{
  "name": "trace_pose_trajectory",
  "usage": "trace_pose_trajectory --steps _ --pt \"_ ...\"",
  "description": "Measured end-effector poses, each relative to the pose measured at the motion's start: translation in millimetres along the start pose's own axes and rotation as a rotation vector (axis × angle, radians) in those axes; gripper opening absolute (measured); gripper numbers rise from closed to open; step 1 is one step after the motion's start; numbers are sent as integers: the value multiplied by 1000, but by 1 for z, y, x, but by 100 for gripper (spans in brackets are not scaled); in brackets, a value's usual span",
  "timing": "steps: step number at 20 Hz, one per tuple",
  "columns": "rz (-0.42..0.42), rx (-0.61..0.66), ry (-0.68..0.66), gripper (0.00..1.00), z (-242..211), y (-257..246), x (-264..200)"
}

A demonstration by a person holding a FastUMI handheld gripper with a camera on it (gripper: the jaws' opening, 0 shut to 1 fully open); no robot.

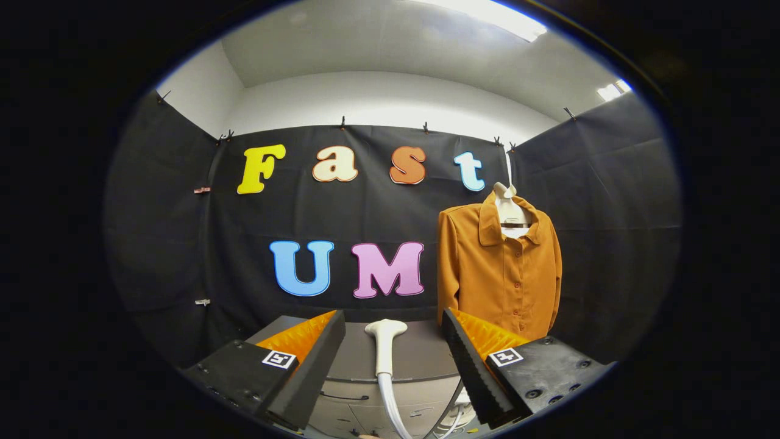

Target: Iron the clothes twice with a garment steamer, once on the left side and once on the right side.

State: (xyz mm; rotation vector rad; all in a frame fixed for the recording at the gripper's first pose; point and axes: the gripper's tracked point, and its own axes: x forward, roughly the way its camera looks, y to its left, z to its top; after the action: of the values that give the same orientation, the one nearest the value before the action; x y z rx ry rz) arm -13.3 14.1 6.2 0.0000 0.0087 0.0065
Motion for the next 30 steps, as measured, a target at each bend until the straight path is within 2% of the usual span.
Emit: trace_pose_trajectory --steps 16,23,30 --pt "-55 -20 28 99 -8 27 -6" --pt "-92 -16 90 99 -32 42 -4" --pt "-71 -16 161 99 -62 44 42"
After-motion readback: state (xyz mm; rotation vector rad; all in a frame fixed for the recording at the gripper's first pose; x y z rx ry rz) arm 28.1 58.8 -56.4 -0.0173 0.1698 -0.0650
